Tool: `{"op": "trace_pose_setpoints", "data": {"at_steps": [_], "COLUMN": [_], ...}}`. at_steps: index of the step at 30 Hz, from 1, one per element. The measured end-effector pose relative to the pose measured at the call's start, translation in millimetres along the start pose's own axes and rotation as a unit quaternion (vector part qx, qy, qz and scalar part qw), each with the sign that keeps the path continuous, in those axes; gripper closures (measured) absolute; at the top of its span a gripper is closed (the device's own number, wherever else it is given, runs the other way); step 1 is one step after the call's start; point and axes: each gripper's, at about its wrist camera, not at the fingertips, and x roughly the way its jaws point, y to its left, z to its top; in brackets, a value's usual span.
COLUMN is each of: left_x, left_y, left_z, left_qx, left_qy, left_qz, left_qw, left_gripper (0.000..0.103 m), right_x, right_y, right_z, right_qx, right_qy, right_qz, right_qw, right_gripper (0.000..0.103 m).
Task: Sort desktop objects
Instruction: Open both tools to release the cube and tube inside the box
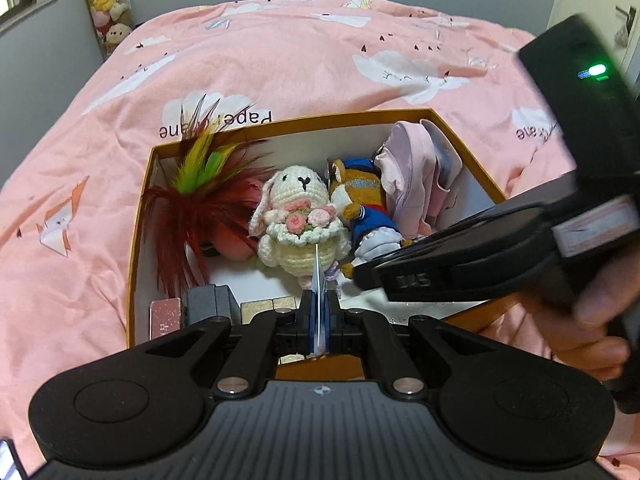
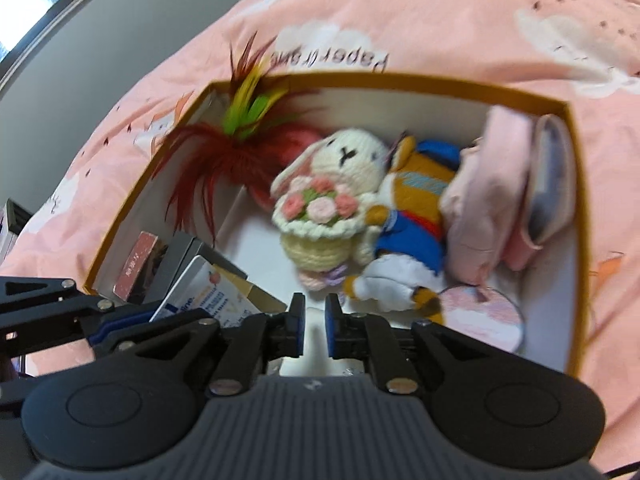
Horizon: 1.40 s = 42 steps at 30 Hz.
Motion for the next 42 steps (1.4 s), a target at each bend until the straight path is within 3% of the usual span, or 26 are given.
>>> {"op": "trace_pose_setpoints", "data": {"at_steps": [9,15,20,42], "left_x": [5.4,4.4,5.2,10.2], "left_y": [7.7,5.0,-8.4,5.6], "left_z": [4.5,0.5,0.2,10.4], "left_qx": [-0.039,-0.039,0.003,-0.027], "left_qy": [0.023,0.027,0.021,0.058], "left_qz": [-0.032,-0.023,0.007,-0.011], "left_qw": [0.9985,0.9986,0.9997,0.9979], "left_gripper": [0.098,0.099,0.099,0.098], "right_x": [-25.0,-28.6,-30.0,-20.3], "right_y": [-26.1,-34.4,-39.9,-57.0], "right_z": [-10.4,-17.1,-18.9,-25.2], "right_qx": [0.043,0.06,0.065,0.054], "right_qy": [-0.041,-0.048,-0.055,-0.062], "right_qz": [-0.016,-0.014,-0.008,0.045], "right_qw": [0.998,0.997,0.996,0.996], "right_gripper": [0.086,0.086,0.086,0.086]}}
